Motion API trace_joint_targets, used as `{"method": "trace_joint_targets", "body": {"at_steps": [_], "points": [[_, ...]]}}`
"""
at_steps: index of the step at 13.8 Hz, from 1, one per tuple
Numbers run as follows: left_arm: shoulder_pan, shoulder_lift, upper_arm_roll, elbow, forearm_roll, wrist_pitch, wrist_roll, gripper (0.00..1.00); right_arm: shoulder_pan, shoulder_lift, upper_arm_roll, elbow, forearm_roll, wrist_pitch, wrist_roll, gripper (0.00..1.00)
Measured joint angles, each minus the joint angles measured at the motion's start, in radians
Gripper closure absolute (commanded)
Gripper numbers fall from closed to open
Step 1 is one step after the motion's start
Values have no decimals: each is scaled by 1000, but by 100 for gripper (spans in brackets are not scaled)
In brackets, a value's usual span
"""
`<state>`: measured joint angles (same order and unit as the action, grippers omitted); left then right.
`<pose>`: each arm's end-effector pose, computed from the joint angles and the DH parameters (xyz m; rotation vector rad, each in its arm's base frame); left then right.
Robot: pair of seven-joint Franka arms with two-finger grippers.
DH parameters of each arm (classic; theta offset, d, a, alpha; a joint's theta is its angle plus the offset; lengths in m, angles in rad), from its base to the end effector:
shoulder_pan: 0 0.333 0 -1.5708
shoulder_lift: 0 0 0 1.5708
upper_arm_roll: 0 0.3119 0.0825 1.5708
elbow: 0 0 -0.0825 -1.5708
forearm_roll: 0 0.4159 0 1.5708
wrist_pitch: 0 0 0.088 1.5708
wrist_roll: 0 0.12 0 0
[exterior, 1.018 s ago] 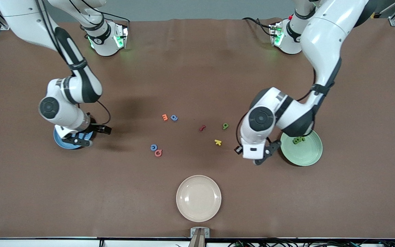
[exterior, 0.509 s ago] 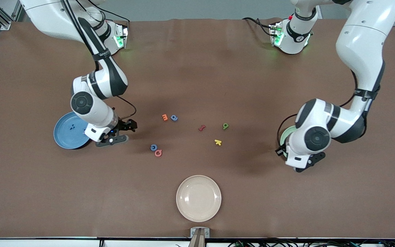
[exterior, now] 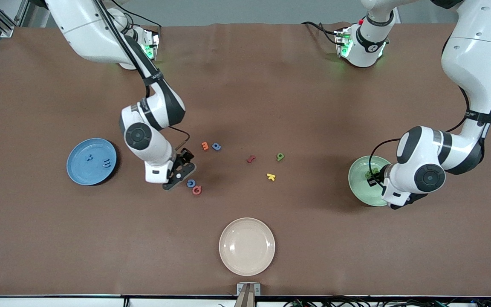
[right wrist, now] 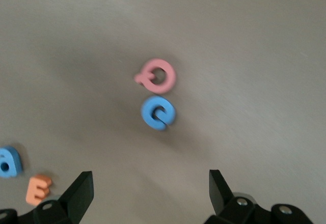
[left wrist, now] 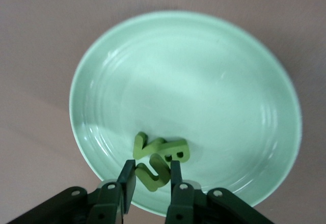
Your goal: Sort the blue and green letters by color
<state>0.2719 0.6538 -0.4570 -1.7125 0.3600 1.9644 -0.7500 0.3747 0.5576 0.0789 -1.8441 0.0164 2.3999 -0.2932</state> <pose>0.6467 -0.0792 0.1812 -2.8898 -0.5988 0.4046 0.5978 0.2899 0.1834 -2.8894 -1.0922 0.0071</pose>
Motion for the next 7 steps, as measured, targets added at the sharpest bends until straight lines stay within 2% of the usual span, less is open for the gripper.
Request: {"method": "trace_joint_targets", "body": {"at_steps": [1, 4, 5, 6, 7], "points": [[-1, -2, -4, -20, 0, 2, 0, 85, 10, 26, -1, 26, -1, 2, -8, 0], [-1, -19, -8, -52, 2, 6, 0, 58, 22, 91, -2, 102, -38, 2, -23, 0], [0, -24, -8, -53, 3, 6, 0, 43, 22, 105, -2, 120, -73, 2, -23, 0], [1, -27, -8, -52, 3, 9, 0, 2, 22, 115, -5, 134, -103, 2, -23, 0], [2, -30, -7, -49, 3, 13, 0, 0, 22, 123, -9, 144, -122, 2, -23, 0]]}}
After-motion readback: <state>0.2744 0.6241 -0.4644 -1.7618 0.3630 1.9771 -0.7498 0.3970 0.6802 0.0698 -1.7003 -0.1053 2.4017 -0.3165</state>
